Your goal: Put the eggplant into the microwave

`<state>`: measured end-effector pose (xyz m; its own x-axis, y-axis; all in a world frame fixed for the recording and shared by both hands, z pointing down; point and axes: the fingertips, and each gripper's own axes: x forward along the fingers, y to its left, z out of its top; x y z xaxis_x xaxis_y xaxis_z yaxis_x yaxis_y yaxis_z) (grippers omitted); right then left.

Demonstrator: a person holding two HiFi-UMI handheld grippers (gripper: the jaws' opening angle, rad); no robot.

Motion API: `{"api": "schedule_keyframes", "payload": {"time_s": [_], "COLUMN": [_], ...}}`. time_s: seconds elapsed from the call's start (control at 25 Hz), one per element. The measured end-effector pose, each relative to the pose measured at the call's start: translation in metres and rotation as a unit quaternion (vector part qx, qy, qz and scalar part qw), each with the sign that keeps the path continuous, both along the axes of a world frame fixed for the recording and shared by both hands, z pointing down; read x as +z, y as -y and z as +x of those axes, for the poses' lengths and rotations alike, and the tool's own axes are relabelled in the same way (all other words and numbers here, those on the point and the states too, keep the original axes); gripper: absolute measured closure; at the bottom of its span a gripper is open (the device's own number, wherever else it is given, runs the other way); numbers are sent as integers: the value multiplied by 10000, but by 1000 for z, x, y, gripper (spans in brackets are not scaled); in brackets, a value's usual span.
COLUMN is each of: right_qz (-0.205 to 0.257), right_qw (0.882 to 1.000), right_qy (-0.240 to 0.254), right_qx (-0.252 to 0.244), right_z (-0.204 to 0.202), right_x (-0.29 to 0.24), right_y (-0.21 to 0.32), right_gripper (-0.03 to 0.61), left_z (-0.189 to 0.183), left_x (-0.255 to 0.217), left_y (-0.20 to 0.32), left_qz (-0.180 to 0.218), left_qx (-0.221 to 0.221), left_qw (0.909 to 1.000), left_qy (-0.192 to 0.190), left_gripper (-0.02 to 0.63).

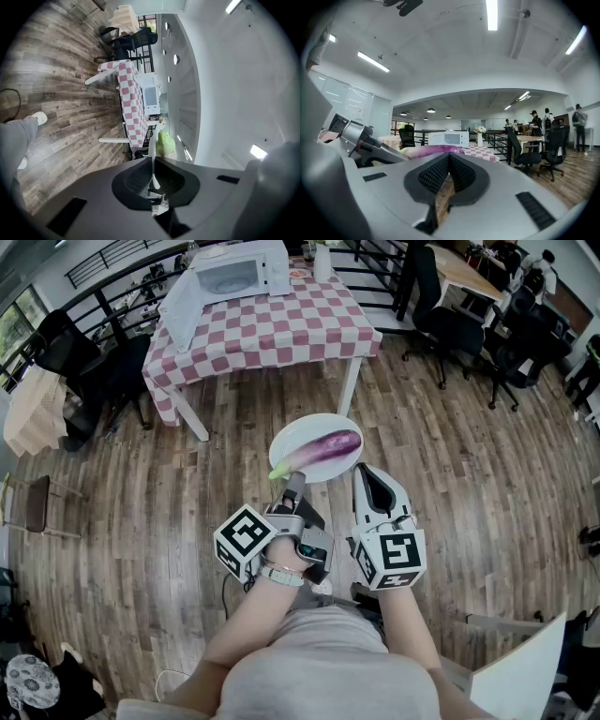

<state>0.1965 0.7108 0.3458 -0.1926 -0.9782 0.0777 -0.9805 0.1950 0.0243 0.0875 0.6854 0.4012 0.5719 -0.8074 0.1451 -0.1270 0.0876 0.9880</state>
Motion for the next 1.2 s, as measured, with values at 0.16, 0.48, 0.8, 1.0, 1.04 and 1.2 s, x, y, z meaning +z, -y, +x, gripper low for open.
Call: {"api": "schedule_keyframes", "payload": {"time_s": [0.16, 0.48, 0.8, 1.0, 1.04, 1.2], "right_qz": [-60, -25, -92, -110, -126, -113], "right_qw": [9999, 9998, 9999, 9999, 9999, 9999], "right_qy": [-75, -195, 3, 21, 27, 56], "right_qx": [60, 60, 92, 90, 86, 61], "right_z": [-7, -17, -30, -38, -40, -51], "right_x": [3, -4, -2, -1, 0, -1], "right_y": [0, 25, 62, 88, 94, 119], "right_gripper": [554, 555, 554, 554, 554, 554], "left_z": [-4, -13, -28, -37, -39, -48], "left_x": [2, -1, -3, -4, -3, -5], "left_y": [2, 27, 65, 94, 99, 125], "left_qz": [136, 128, 99, 97, 91, 98], "left_qx": [-58, -70, -53, -60, -58, -42], "left_qw": [9998, 9998, 9999, 9999, 9999, 9999], "left_qy": [116, 118, 34, -3, 0, 3], "left_gripper": [597, 597, 597, 597, 597, 597]}}
